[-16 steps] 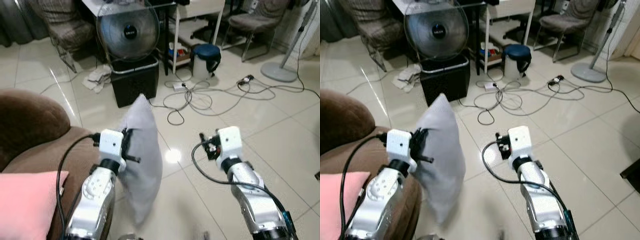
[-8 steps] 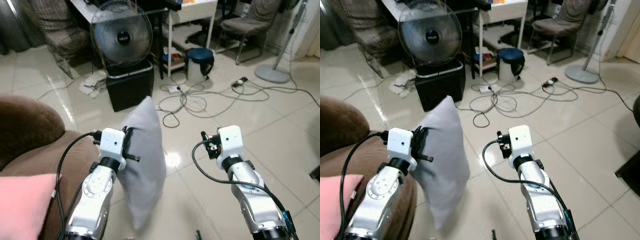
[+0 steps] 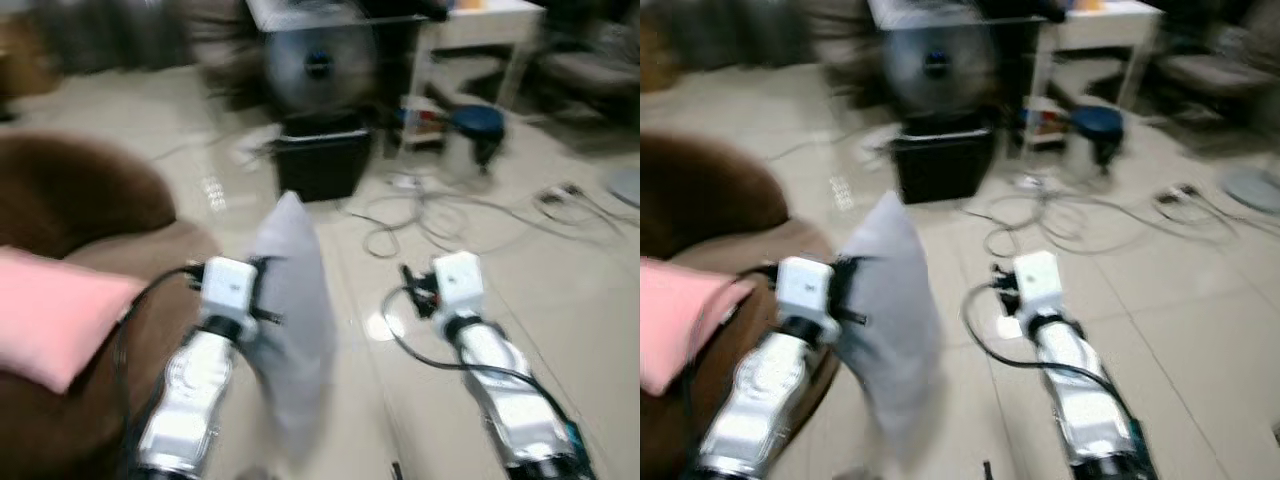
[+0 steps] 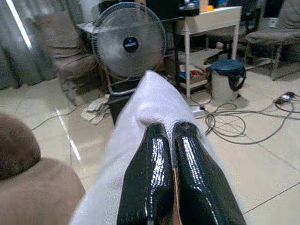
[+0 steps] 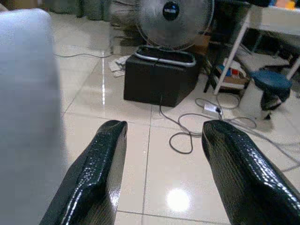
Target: Move the pillow to the sofa from floor
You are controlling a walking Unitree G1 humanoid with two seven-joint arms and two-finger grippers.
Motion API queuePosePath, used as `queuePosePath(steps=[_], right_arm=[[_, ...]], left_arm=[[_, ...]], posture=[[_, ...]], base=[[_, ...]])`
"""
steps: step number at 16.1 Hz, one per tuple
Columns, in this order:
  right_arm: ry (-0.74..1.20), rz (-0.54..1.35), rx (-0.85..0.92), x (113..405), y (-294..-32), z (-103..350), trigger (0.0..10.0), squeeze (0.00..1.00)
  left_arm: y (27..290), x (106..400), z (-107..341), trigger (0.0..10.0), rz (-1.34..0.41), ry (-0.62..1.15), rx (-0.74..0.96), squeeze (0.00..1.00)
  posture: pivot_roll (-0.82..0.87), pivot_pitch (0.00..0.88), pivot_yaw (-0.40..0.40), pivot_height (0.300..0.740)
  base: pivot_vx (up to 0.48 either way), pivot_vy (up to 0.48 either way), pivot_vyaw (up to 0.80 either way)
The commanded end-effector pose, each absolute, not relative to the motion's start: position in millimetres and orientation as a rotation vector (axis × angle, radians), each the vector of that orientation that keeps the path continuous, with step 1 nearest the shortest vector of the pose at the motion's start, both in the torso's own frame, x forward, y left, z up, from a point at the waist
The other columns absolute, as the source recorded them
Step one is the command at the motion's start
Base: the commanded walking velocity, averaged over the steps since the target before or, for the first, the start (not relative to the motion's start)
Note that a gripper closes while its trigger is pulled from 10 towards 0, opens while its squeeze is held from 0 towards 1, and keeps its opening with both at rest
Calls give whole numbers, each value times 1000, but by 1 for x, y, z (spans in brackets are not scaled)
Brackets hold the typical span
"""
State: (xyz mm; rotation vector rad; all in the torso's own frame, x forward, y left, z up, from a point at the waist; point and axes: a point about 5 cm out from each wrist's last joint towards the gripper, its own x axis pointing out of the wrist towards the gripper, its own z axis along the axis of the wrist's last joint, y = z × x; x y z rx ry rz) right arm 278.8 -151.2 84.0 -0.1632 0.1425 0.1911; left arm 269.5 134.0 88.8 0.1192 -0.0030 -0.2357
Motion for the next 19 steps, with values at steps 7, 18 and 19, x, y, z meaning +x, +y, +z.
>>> queuePosePath(steps=[7,18,19], right_arm=[[114,206,-159,283,-146,89,10000,0],[115,224,-164,285,-143,87,10000,0],[115,226,-165,285,-143,87,10000,0]], left_arm=[[141,277,102,10000,-210,-60,144,0],[141,279,102,10000,-206,-60,147,0],[141,279,102,10000,-206,-61,146,0]], posture=[[44,0,54,740],[45,0,51,740],[45,0,51,740]], base=[[0,-480,800],[0,-480,800],[0,-480,800]])
